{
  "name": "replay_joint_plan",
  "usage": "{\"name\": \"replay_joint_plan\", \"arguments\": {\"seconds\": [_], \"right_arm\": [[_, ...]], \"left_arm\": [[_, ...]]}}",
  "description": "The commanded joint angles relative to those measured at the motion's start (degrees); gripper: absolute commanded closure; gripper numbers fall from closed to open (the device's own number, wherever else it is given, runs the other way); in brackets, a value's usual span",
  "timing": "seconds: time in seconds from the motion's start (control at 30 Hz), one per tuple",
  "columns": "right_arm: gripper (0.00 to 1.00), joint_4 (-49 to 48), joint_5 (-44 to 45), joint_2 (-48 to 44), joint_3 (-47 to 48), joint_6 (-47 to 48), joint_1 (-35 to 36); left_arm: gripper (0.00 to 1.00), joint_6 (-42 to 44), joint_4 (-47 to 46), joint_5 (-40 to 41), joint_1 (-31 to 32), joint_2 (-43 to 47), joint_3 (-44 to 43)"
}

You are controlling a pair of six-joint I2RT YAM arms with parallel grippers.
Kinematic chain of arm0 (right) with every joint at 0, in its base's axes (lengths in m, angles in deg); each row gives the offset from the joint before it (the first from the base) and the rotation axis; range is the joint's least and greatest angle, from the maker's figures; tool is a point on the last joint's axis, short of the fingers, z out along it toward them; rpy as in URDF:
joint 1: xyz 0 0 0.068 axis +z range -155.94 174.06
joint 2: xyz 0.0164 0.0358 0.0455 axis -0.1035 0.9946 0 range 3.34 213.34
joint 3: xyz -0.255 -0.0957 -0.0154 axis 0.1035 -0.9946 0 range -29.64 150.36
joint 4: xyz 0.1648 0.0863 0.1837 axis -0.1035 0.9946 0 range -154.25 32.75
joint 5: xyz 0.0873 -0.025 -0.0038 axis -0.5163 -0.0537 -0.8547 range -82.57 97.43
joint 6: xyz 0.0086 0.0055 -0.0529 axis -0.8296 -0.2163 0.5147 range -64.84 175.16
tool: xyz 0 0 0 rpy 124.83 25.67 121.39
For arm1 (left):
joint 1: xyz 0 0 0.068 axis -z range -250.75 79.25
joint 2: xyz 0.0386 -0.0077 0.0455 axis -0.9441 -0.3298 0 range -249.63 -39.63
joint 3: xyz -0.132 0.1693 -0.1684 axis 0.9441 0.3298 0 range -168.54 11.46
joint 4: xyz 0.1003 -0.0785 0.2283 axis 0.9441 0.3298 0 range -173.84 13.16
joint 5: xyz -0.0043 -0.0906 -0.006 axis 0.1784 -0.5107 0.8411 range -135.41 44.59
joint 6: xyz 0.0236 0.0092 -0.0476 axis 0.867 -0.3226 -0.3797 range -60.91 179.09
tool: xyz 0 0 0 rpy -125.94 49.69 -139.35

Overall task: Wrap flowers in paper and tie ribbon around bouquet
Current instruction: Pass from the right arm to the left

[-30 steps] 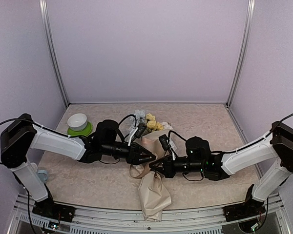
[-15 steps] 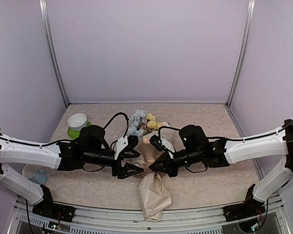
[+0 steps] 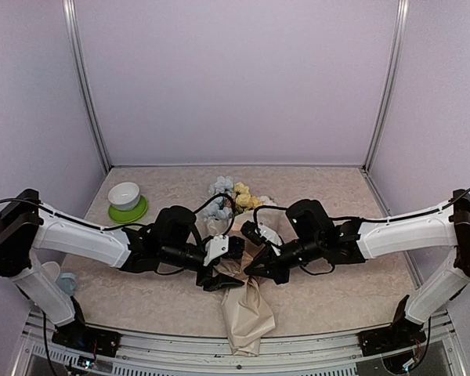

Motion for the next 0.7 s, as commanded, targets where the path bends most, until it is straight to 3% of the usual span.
{"name": "replay_joint_plan", "arguments": {"seconds": [0.0,0.13,0.23,0.33,0.53,0.67], "right_arm": [[1.0,-0.1,-1.0,-0.5,1.0,1.0,-0.7],[1.0,-0.3,-1.0,-1.0,1.0,0.8,-1.0],[1.0,-0.6,-0.7,-1.5,0.8,0.7,-1.1],[1.0,-1.2,-1.0,-1.9,0.7,0.4,-1.4],[1.0,-1.1,-1.3,-1.5,1.2,0.1,-1.4],[1.0,0.2,0.7,-3.0,1.2,-0.8,-1.6]], "left_arm": [[0.28,4.8,-3.3,2.8,0.5,-0.5,-1.0],[0.36,4.0,-1.9,1.5,0.1,-3.4,-3.2],[0.52,3.3,0.8,1.4,0.2,-5.1,-5.1],[0.62,3.5,2.1,0.4,0.0,-5.6,-5.6],[0.99,1.9,1.6,-1.0,-0.2,-5.9,-6.0],[1.0,-0.5,0.7,-0.7,-0.4,-5.7,-5.2]]}}
